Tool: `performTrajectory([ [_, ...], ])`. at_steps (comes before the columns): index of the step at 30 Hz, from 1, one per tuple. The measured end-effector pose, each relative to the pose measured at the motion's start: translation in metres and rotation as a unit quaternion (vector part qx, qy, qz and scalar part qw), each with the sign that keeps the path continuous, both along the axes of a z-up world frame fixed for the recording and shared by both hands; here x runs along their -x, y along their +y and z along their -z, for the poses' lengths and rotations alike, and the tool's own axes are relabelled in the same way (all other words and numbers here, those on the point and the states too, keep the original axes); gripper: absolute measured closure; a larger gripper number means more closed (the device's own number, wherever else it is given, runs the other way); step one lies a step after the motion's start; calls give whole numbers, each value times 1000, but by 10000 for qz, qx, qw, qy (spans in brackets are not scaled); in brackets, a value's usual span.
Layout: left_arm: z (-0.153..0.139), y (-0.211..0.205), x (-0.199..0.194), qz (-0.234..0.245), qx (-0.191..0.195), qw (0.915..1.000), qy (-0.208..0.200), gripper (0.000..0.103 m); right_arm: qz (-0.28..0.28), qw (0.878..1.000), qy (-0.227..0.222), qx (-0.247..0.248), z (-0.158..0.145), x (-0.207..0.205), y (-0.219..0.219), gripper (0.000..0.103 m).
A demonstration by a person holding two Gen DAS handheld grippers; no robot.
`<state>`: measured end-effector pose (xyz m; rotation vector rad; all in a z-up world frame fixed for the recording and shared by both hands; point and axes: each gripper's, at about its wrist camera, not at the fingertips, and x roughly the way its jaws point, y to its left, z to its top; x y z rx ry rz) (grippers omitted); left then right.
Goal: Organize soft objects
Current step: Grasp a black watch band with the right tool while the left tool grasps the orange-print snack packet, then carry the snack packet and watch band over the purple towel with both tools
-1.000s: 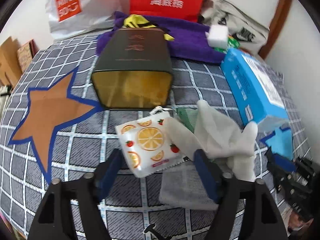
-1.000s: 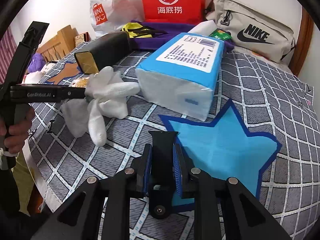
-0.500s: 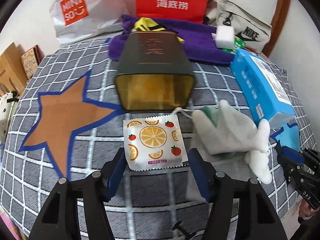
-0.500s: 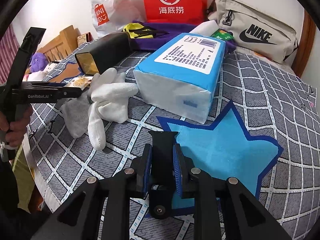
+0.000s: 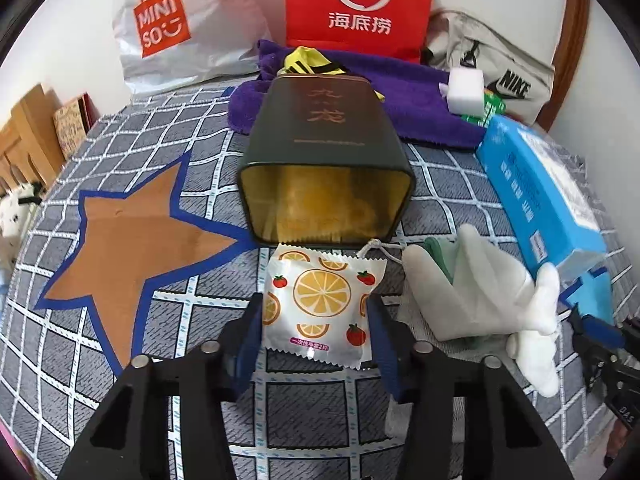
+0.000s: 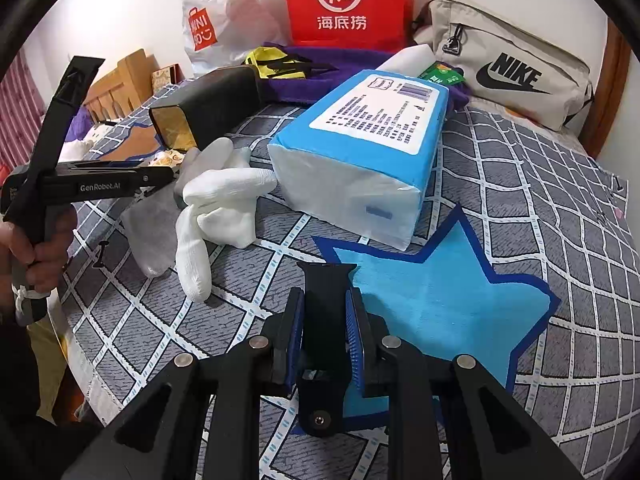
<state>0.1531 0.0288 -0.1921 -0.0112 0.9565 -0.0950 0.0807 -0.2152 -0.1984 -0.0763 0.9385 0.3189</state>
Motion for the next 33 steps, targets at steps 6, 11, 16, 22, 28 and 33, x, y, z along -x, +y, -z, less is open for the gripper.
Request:
performTrajectory([
  [6,-4,9,6,-36,260,9997,30,61,23,10000,-75,36,-10,2,0,82],
  [11,-11,13,13,-57,434,9990,7,61,41,9998,-211,-36,-27,5,-7,82],
  [16,-28,12,20,-66,450,9989,-144,61,72,9990,-349,-262,-48,9,-16,82],
  [22,-50,11,27,-59,534,9981,-312,61,49,9986,-430,-300,-66,9,-14,82],
  [28,-72,12,28,-104,542,9973,-476,61,-46,9979,-565,-298,-83,3,-9,82],
  [33,-88,14,25,-134,539,9966,-603,61,59,9970,-681,-350,-99,-12,-14,82],
])
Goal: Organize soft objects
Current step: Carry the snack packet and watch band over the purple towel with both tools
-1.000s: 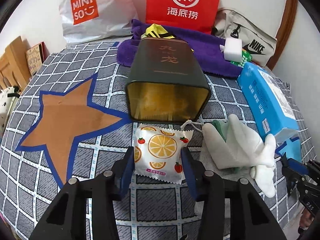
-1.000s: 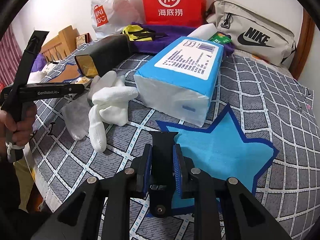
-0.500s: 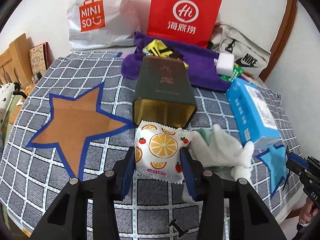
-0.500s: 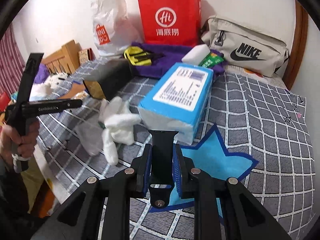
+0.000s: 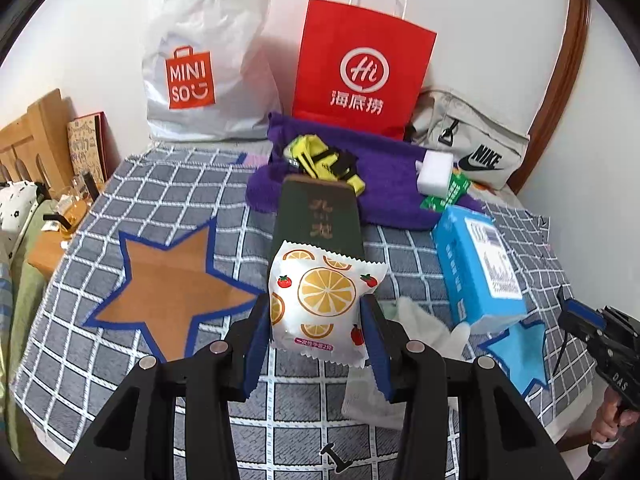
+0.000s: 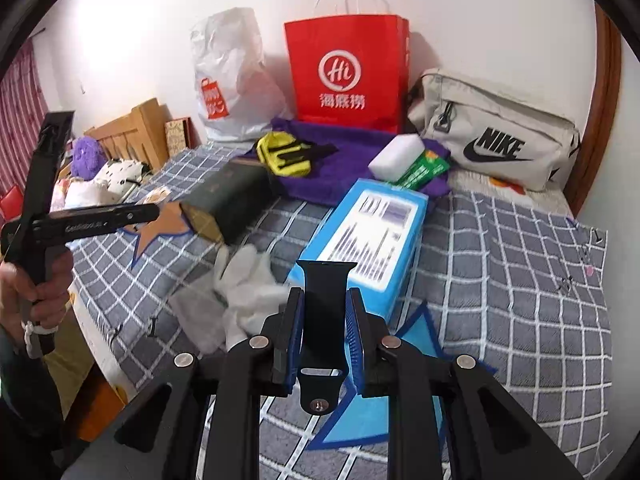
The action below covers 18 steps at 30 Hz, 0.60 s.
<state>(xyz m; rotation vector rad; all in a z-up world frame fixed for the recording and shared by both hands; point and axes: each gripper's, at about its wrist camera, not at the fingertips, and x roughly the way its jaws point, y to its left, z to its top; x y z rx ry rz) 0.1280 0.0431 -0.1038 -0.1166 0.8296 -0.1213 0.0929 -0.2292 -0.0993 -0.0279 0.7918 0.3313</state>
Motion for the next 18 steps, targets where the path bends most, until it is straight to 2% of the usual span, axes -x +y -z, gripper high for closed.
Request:
performTrajectory([
  [9,-27,2,-17,-39,-20,9998,-172,61,210,9996,-177,-7,-28,-31,-5,82],
  [18,-45,-4,-44,27,-74,9997,-247,61,247,9995,-216,13,-42,-70,0,82],
])
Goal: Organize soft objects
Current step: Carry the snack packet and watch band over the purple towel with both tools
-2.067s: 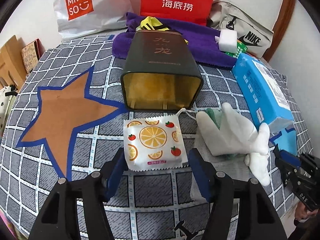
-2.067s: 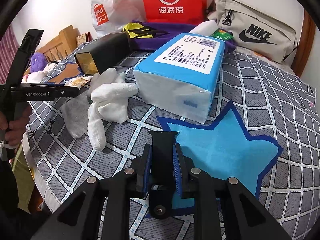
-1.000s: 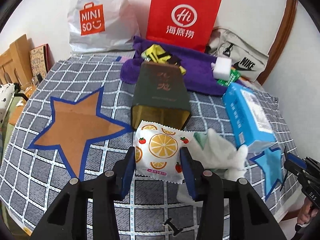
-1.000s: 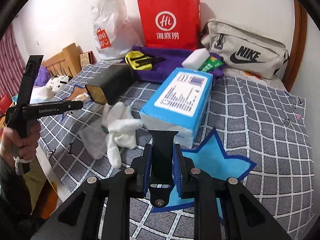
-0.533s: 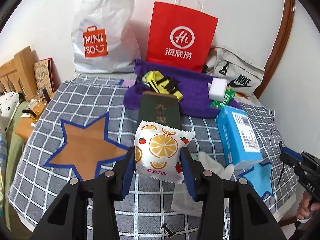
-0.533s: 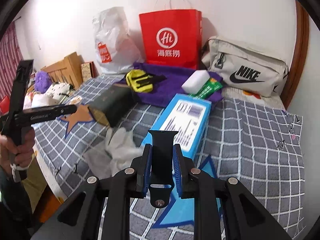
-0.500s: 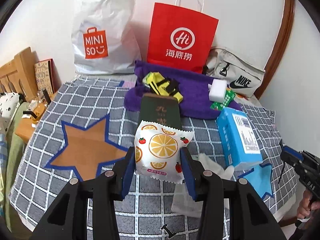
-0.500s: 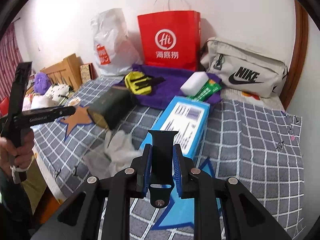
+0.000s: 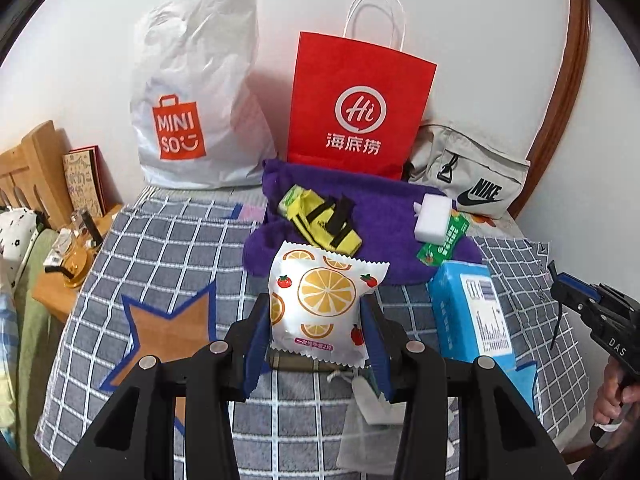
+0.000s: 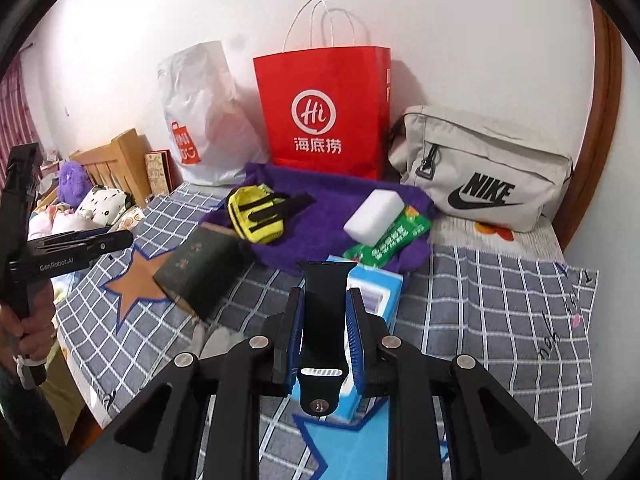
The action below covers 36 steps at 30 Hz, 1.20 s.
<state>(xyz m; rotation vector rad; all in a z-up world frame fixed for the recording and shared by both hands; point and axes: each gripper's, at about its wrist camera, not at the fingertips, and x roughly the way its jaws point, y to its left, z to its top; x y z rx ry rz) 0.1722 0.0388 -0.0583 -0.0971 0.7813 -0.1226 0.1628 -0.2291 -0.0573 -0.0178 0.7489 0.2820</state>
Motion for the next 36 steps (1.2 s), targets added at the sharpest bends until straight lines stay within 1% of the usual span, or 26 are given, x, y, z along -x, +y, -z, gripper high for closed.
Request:
performTrajectory([
  [9,-7,-9,-32,63,5,10000,-33,61,-104,9999,-6,24,-6,-42,6,82],
  [12,-7,-12,-43,106,13,9999,-12,61,-85,9999,-10,113,-4,-57,9,82],
  [18,-6,-16,-65,144,-44,9999,30,61,-138,9999,53,22,0,-87,11,82],
  [23,-3,-16,-84,114,-96,9998,98,61,-204,9997,123,17,8,-113,16,82],
  [29,1,-17,-107,116,-168,9997,160,61,-156,9996,236,-4,19,-142,14,82],
  [36,6,-20,-129,147,-225,9993,241,61,4,9986,527,-104,40,-170,1,82],
])
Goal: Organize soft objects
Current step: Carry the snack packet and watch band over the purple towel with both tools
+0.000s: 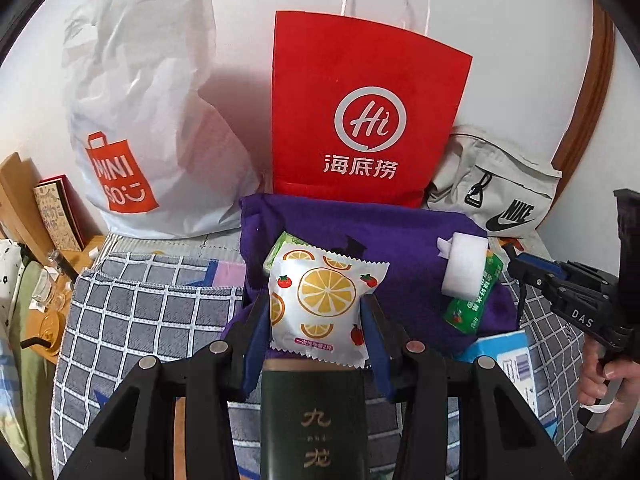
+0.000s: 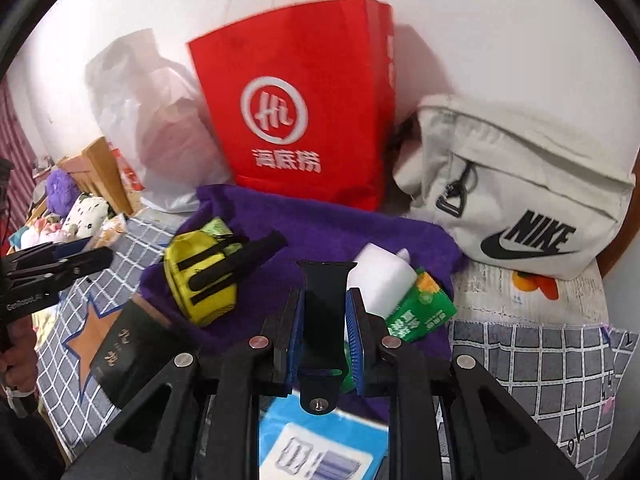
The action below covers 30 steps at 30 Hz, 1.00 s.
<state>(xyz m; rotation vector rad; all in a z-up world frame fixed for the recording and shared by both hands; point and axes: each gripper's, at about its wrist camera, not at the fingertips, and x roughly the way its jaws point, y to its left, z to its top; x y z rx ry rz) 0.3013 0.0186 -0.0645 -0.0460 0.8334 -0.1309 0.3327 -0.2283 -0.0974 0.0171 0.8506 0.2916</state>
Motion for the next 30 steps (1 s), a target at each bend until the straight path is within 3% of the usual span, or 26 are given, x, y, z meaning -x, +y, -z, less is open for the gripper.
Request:
performTrajectory([
  [12,23,-10,-34,5,84,9997,217,61,90,9993,365,69,33,-21,-19,82],
  [30,51,-30,-60,88,149,9987,481,60,-74,9983,571,60,53,-34,-24,81],
])
